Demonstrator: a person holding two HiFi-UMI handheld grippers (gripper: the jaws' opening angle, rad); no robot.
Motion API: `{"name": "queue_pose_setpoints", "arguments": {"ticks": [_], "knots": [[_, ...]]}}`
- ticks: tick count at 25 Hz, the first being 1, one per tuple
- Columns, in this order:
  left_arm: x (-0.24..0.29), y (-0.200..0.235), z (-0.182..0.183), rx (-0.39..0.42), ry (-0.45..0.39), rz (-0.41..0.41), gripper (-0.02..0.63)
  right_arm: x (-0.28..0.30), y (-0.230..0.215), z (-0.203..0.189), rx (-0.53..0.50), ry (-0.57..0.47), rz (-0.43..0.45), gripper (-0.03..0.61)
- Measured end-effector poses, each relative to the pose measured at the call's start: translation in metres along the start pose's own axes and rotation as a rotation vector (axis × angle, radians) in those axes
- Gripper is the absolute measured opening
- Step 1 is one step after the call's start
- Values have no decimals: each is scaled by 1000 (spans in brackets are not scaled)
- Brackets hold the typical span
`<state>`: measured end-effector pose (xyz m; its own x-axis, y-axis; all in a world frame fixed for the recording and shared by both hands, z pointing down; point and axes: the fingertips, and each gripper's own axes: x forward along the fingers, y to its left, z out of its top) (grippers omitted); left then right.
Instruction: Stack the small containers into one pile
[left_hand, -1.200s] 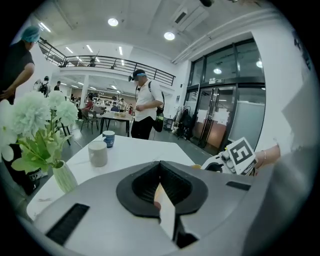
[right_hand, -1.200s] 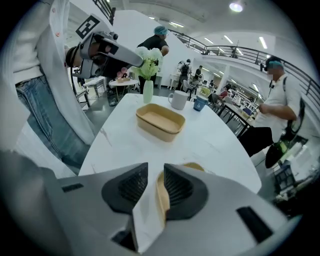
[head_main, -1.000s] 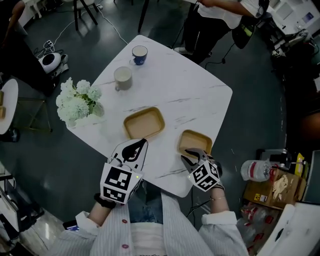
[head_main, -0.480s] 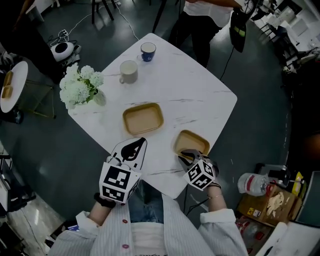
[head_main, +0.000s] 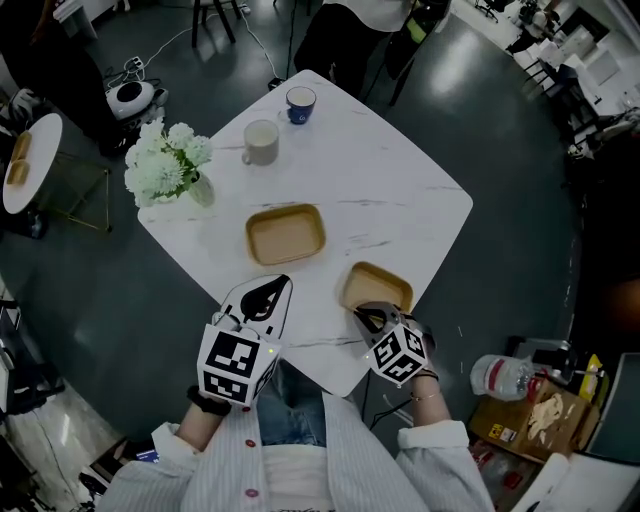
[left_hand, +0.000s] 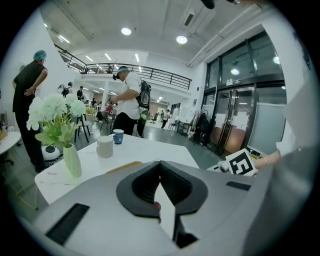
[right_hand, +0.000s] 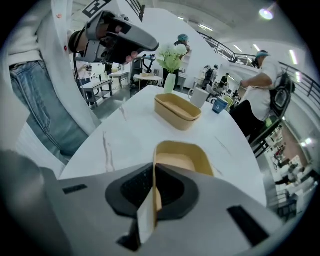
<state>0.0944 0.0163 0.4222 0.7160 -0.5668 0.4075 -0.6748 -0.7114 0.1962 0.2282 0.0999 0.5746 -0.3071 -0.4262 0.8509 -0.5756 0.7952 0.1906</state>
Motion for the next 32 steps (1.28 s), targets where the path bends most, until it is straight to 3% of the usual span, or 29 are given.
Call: {"name": "queue_pose_setpoints", "arguments": {"ticks": [9, 19, 32], "knots": [[-10, 21, 9, -5, -24, 10, 17, -14, -17, 39, -33, -37, -54, 23], [-18, 73, 22, -12, -26, 6, 17, -4, -48, 101, -47, -53, -88, 23], [-19, 134, 31, -16, -15, -31, 17, 41, -44, 207, -250, -93, -36, 23]]}}
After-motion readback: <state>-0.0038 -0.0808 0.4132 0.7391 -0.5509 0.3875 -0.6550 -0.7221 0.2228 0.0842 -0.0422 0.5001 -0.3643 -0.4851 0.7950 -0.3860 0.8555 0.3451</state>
